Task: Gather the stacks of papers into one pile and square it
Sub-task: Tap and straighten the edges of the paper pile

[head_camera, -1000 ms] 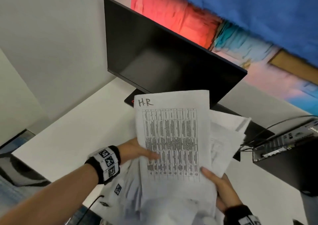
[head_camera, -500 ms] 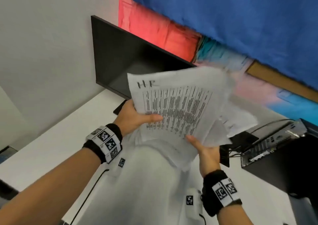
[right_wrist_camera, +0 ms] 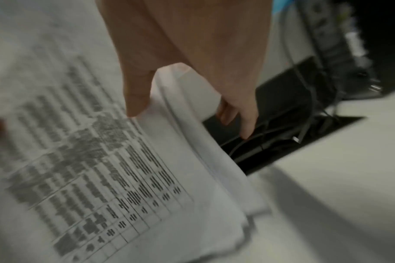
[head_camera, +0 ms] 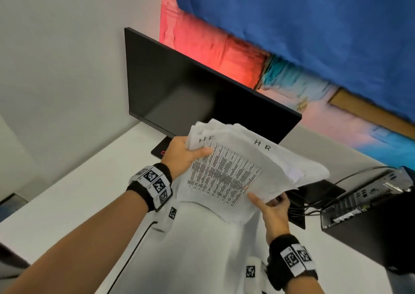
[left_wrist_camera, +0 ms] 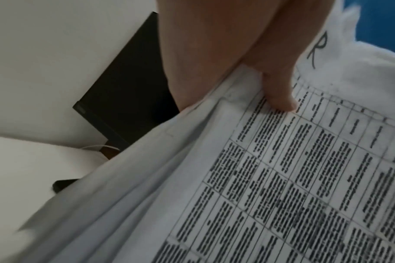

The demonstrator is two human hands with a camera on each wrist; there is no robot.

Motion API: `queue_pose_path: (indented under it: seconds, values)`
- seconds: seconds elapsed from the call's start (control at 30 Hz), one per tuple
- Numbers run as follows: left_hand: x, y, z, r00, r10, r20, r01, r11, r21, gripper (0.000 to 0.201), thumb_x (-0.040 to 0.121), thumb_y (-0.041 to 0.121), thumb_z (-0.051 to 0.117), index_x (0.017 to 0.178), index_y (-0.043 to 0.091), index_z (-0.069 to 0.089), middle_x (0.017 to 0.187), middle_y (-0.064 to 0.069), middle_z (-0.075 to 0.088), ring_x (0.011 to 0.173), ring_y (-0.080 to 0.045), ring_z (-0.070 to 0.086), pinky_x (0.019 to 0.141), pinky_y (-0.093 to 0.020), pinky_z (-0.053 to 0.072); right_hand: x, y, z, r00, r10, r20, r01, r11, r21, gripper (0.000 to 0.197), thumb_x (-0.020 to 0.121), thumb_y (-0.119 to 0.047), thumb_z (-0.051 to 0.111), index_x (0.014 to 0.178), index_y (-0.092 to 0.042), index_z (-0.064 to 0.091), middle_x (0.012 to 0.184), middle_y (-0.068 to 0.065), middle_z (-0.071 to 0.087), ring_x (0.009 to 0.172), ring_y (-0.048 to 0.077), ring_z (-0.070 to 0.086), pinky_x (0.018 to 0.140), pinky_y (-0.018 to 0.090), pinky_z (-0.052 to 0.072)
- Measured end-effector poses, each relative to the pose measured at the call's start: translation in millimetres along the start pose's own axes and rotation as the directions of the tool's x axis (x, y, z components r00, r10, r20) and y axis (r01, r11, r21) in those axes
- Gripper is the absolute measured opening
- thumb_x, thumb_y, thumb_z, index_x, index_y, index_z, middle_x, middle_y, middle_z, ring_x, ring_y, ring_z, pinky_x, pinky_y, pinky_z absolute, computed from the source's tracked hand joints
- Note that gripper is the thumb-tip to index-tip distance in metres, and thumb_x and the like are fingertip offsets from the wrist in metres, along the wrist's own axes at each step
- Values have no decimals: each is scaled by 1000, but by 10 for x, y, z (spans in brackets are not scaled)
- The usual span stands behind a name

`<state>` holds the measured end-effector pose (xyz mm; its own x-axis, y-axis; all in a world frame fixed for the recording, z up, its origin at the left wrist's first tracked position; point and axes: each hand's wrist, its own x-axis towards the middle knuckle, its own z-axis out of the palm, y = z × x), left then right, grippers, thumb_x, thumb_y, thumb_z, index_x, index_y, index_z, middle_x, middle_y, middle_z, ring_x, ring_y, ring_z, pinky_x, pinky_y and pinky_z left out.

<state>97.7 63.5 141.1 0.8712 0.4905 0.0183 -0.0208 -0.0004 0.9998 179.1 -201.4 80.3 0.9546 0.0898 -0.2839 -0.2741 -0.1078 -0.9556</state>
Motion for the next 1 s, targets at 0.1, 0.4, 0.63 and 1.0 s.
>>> queue_pose_path:
  seconds: [0.1, 0.4, 0.63, 1.0]
  values:
    - [-29, 121, -157, 999, -32, -14, 28, 974, -223, 33, 83, 8, 77, 115, 6, 74, 109, -8, 80, 103, -25, 76, 91, -44, 60, -215, 235, -47, 979, 176, -100, -177, 984, 0, 129, 69, -27, 92, 162, -28, 3, 159, 12, 37, 142, 30, 43, 119, 53, 29]
    - [-182, -139, -449, 970, -119, 214, 232, 726, -647, 33, 85, 13, 70, 117, 9, 76, 127, -19, 71, 112, -31, 72, 93, -46, 59, -252, 99, -154, 978, 123, 170, -187, 877, 443, 62, 84, -23, 72, 140, 1, 57, 134, 22, 68, 120, 30, 68, 94, 42, 58]
    - [-56, -68, -967, 938, -163, 304, 235, 948, -216, 56, 69, 40, 87, 115, 10, 74, 125, -20, 71, 103, -29, 75, 84, -37, 62, -226, -301, -480, 984, 4, 180, -56, 957, 285, 36, 97, -4, 58, 132, -3, 62, 121, 13, 76, 107, 23, 75, 86, 33, 61]
    - [-189, -308, -380, 988, -76, -131, 63, 993, -100, 40, 77, 11, 85, 115, 7, 71, 105, -7, 80, 96, -23, 78, 89, -45, 61, -423, -366, -341, 950, -310, 40, 306, 949, 74, 23, 90, -8, 73, 111, -14, 74, 99, -10, 81, 88, -4, 75, 72, 8, 56]
